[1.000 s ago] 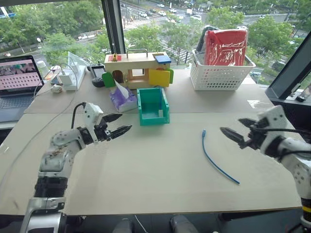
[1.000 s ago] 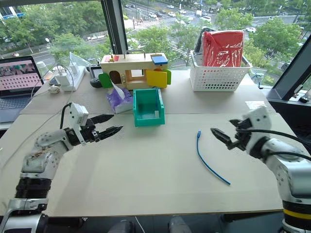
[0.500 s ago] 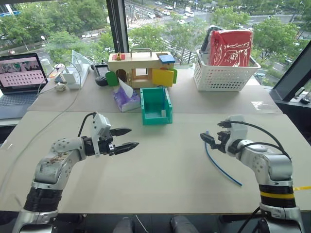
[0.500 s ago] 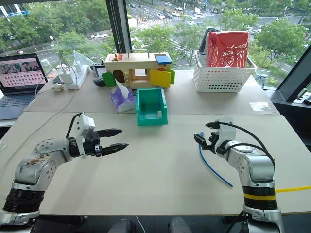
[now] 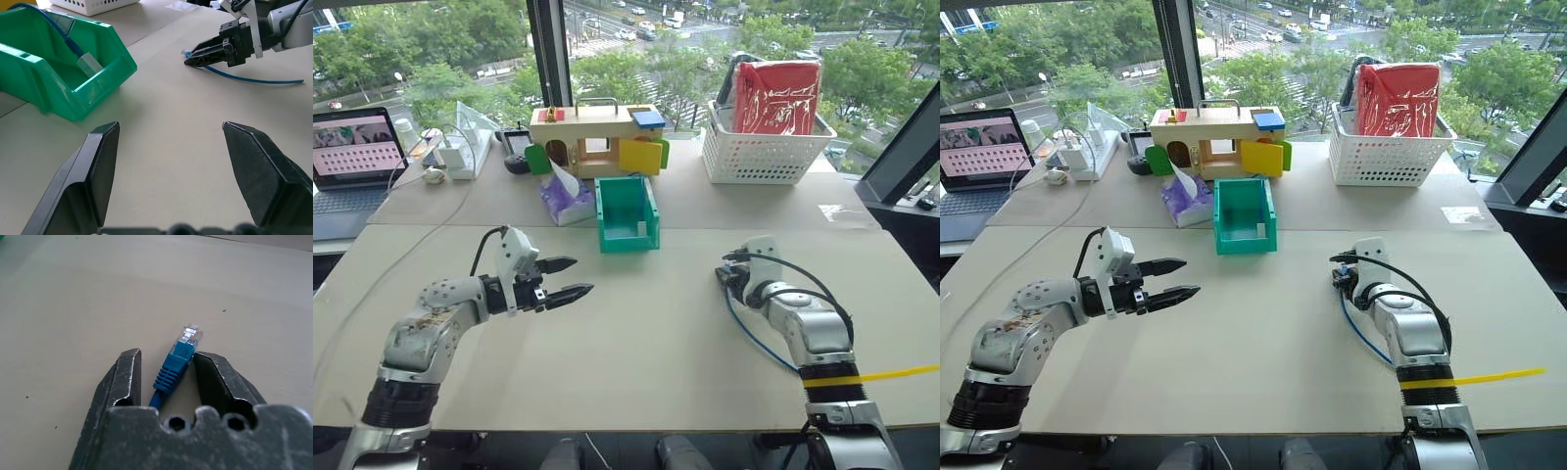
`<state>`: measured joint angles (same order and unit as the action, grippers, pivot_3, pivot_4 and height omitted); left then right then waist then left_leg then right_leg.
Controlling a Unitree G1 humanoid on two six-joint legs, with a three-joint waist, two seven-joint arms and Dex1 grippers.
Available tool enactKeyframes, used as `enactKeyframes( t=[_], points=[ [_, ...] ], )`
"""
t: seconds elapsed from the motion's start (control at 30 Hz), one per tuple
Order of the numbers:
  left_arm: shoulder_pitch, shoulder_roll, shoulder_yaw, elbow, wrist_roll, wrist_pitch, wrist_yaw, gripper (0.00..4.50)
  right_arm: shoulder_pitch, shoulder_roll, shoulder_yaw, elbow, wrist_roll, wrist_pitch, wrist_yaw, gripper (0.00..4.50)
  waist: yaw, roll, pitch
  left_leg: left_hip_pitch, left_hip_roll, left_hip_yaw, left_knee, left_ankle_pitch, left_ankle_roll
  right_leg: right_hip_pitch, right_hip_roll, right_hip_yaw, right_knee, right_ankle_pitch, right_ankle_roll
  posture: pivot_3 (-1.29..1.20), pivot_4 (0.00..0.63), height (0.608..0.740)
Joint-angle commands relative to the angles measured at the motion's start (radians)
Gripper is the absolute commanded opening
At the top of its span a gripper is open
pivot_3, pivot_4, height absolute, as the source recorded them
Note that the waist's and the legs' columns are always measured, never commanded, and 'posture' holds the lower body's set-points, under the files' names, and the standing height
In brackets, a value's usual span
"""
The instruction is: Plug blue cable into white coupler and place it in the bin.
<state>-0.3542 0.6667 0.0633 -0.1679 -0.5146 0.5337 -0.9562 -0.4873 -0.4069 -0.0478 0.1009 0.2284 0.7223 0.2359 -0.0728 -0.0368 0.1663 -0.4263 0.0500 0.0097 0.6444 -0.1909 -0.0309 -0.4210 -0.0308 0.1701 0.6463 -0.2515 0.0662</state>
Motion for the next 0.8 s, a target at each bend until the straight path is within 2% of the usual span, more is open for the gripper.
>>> enactKeyframes(
  t=[0.03,0.07,0.2,0.3,0.37,0.47,0.6,0.8],
  points=[
    [-0.015,0.015,0.022,-0.021,-0.009,-0.018,-0.013,3.6,0.011,-0.023,0.019,-0.006,-0.016,-0.041,0.062,0.33,-0.001,0.0,0.0,0.0,0.0,0.0,0.0,0.0,0.0,0.0,0.0,0.0,0.0,0.0,0.0,0.0,0.15,0.734],
    [-0.015,0.019,0.015,-0.017,-0.003,-0.022,-0.021,3.6,0.0,-0.046,0.051,-0.012,-0.036,-0.099,0.113,0.11,-0.001,0.0,0.0,0.0,0.0,0.0,0.0,0.0,0.0,0.0,0.0,0.0,0.0,0.0,0.0,0.0,0.15,0.734],
    [-0.008,0.034,-0.014,0.015,0.041,-0.059,-0.043,3.6,-0.05,-0.163,0.229,-0.061,-0.091,-0.321,0.431,0.11,-0.007,0.0,0.0,0.0,0.0,0.0,0.0,0.0,0.0,-0.001,0.0,0.0,0.0,0.0,0.0,0.0,0.15,0.734],
    [-0.001,0.052,-0.034,0.026,0.062,-0.087,-0.084,3.6,-0.069,-0.221,0.319,-0.132,-0.039,-0.341,0.673,0.11,-0.012,0.0,0.0,0.0,0.0,-0.001,0.0,0.0,0.0,0.0,0.0,-0.001,0.0,0.0,0.0,0.0,0.15,0.734],
    [0.005,0.058,-0.043,0.022,0.068,-0.105,-0.103,3.6,-0.086,-0.226,0.375,-0.173,-0.02,-0.345,0.785,0.11,-0.012,0.0,0.0,0.0,0.0,-0.002,0.0,0.0,0.0,0.0,0.0,-0.002,0.0,0.0,0.0,0.0,0.15,0.734],
    [-0.004,0.036,-0.034,0.025,0.071,-0.112,-0.075,3.6,-0.132,-0.176,0.427,-0.188,-0.01,-0.348,0.859,0.11,-0.014,0.0,0.0,-0.001,0.0,-0.003,0.0,0.0,0.0,0.0,0.0,-0.002,0.0,0.0,-0.001,0.0,0.15,0.734],
    [0.008,0.044,-0.048,0.003,0.085,-0.114,-0.078,3.6,-0.194,-0.095,0.495,-0.097,-0.109,-0.475,0.855,0.11,-0.016,0.0,0.0,-0.001,0.0,-0.004,0.001,0.0,0.0,0.0,0.001,-0.004,0.002,0.0,-0.001,0.0,0.15,0.734],
    [0.053,0.07,-0.061,-0.04,0.11,-0.12,-0.092,3.6,-0.207,-0.074,0.54,0.002,-0.178,-0.579,0.903,0.11,-0.009,0.0,0.0,-0.003,0.0,-0.006,0.001,0.0,-0.001,-0.001,0.0,-0.007,0.001,0.0,-0.002,0.0,0.15,0.734]
  ],
)
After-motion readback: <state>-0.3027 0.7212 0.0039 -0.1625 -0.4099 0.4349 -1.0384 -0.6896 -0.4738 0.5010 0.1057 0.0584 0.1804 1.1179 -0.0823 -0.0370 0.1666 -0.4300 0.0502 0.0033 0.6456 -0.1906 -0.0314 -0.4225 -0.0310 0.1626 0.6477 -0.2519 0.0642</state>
